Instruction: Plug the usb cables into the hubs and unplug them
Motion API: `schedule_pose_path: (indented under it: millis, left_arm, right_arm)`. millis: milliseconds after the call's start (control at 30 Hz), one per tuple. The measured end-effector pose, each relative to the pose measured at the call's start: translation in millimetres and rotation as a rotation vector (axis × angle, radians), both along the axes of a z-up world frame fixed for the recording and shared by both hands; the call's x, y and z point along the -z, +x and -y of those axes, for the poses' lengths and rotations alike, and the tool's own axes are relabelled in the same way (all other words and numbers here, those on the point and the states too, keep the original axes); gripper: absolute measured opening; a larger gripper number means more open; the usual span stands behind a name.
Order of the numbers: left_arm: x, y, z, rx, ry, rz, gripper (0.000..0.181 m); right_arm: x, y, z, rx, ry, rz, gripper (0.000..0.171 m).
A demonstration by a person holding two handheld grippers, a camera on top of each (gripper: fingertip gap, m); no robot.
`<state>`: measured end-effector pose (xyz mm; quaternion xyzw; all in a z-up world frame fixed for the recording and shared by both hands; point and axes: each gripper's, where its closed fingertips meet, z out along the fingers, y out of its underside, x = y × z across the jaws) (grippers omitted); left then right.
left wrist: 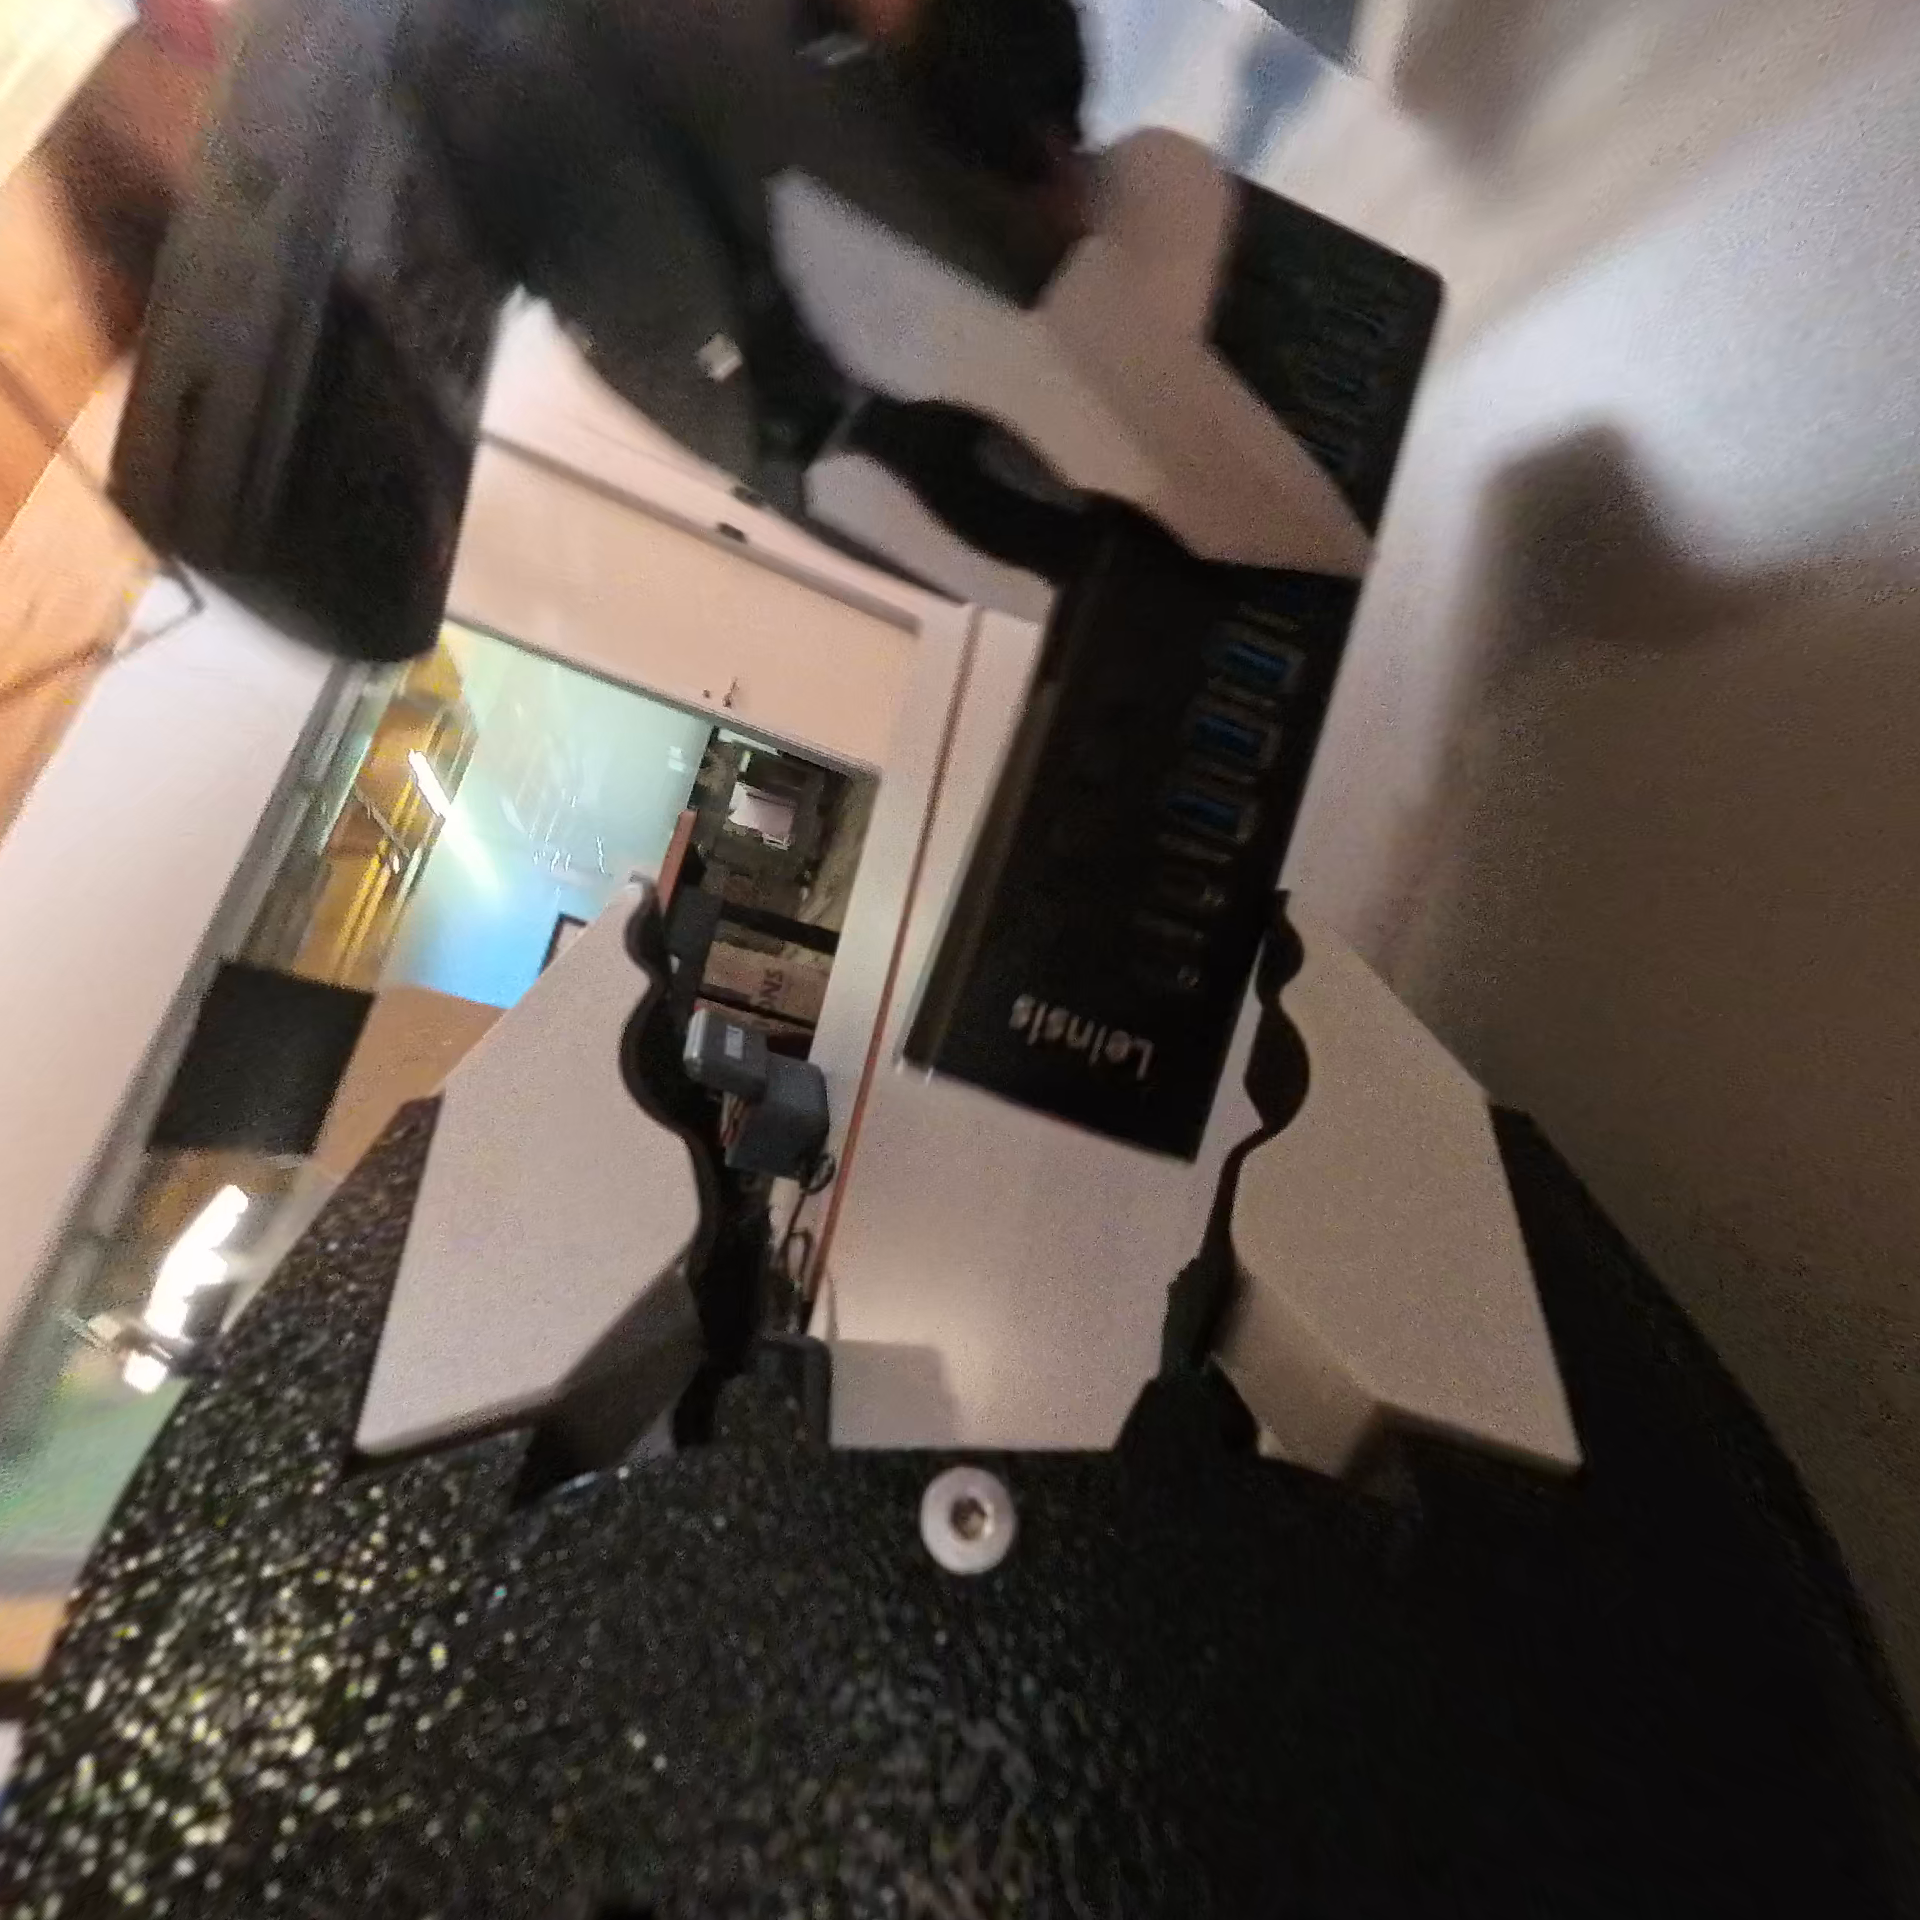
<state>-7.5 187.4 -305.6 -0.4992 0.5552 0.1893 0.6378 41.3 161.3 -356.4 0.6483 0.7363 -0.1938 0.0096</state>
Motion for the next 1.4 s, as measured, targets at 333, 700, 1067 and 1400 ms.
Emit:
schedule_pose_path:
  millis: [333,700,1067,1400]
  left_arm:
    - [-44.5,-45.9,-12.0,-0.093,0.027,0.402,0.091]
    - [-38.4,-46.0,-15.7,-0.102,0.001,0.397,0.079]
    - [-21.7,-44.2,-21.8,-0.111,-0.099,0.378,0.079]
    - [-15.5,-40.0,-25.8,-0.097,-0.164,0.401,0.078]
  right_arm:
    - [-145.9,139.7,-89.5,0.278,0.655,0.123,0.026]
    - [-95.5,286.8,-133.4,0.348,0.702,0.677,0.026]
    - [-41.7,305.3,-165.8,0.376,0.678,0.695,0.026]
    - [-106.7,302.2,-179.0,0.681,0.960,0.589,0.055]
